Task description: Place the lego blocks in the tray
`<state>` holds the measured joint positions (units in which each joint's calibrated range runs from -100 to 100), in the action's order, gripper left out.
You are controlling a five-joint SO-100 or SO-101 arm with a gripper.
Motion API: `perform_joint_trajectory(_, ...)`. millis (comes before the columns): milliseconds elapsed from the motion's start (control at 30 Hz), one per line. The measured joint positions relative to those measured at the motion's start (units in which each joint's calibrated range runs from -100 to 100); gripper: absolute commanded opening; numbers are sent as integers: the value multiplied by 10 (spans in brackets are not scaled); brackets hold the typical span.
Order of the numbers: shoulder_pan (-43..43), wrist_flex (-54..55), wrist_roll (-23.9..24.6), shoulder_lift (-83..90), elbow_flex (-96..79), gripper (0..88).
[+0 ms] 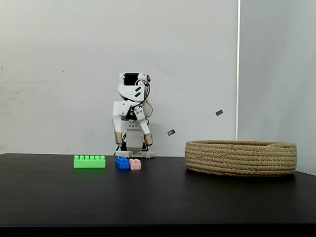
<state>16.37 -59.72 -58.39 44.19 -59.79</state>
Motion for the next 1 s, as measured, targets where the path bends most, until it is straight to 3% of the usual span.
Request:
perform_joint_trajectory(500, 42, 37, -64, -144, 108, 333)
perform_joint_trajectory(1000, 51, 97, -83, -266, 180, 329)
